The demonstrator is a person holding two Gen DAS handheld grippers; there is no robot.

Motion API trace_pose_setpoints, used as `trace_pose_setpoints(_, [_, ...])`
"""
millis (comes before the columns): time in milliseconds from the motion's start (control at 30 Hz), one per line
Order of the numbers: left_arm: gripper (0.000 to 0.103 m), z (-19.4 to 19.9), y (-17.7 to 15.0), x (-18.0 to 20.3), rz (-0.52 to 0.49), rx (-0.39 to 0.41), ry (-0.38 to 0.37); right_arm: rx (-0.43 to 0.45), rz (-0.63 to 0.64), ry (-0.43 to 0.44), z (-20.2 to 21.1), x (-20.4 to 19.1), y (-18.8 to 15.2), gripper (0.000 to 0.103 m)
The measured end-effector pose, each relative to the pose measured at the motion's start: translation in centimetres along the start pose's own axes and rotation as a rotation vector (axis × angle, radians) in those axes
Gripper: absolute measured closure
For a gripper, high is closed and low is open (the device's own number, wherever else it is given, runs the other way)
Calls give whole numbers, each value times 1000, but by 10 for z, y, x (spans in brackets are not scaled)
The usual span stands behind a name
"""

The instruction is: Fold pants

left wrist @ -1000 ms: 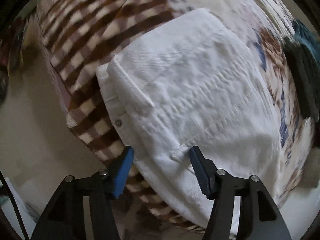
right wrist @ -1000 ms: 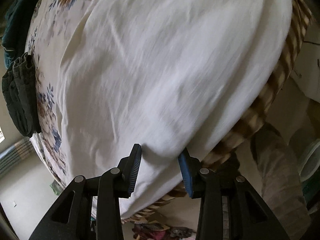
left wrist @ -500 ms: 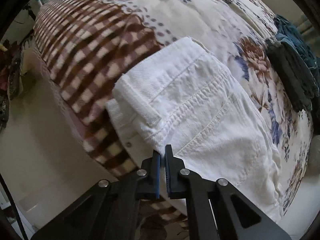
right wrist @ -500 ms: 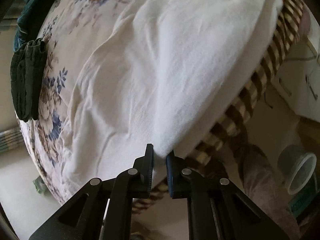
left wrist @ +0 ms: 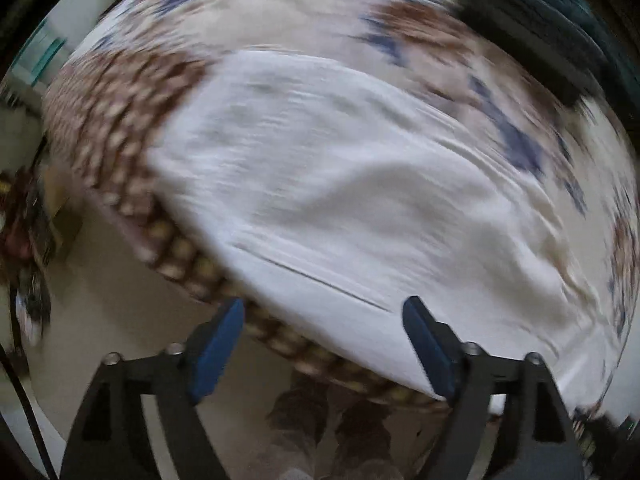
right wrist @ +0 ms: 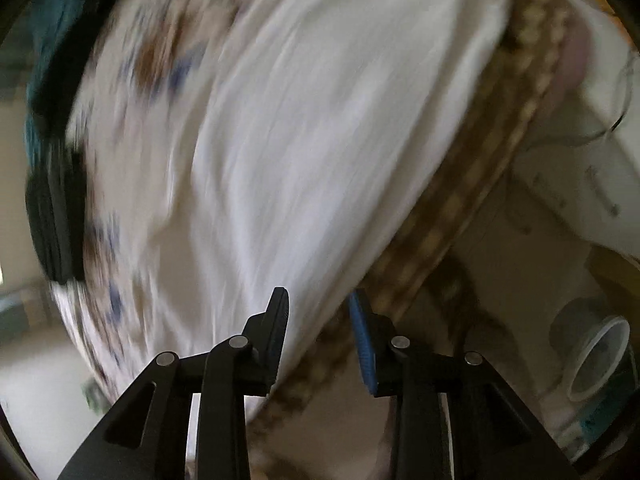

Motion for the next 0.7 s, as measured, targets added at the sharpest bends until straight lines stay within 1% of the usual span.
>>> trace_pose_setpoints(33, [20, -3, -7, 13, -16, -10, -5, 27, -20, -17, 5, 12, 15, 69])
trace_pose_setpoints(67, [20, -9, -17, 32, -25, -32, -16, 67, -66, -32, 12, 32, 38, 69])
trace_pose_setpoints(167, [20, -19, -36, 63, -34, -66, -26, 131, -162, -40, 18, 74, 90, 69])
trace_pose_setpoints(267, [20, -24, -51, 95, -67, -70, -16, 150, -208, -32, 10, 106, 136, 69])
trace_pose_setpoints(300, [20, -26, -56, 104, -78, -72, -17, 151, -216, -41, 5, 111, 146, 69])
trace_pose_setpoints(333, [20, -26, -62, 111, -90, -73, -14, 157, -221, -38, 3, 116, 154, 70])
trace_pose_setpoints(367, [20, -28, -68, 121, -106, -76, -2, 162, -213, -46, 0, 118, 162, 79])
trace_pose_setpoints(400, [20, -28, -71, 127, -114, -78, -1, 169, -201, -52, -1, 120, 165, 95])
trace_pose_setpoints(533, [20, -24, -87, 156, -166, -69, 11, 204, -158, -66, 16, 114, 160, 96])
trace_pose_setpoints(600, [20, -23, -91, 169, -179, -61, 20, 222, -157, -46, 31, 113, 154, 96])
trace_pose_setpoints(700, [20, -17, -101, 180, -194, -52, 23, 221, -178, -43, 48, 126, 146, 96])
Point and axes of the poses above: each gripper's, at about its wrist camera, not at the fingertips, and z roughly against the way its jaws point, x to its right, y to its top, the point moved 5 cm from there along -z, roughly the way its jaws point, and after that the axes turned 9 degrees about z, right-handed, at the moved point
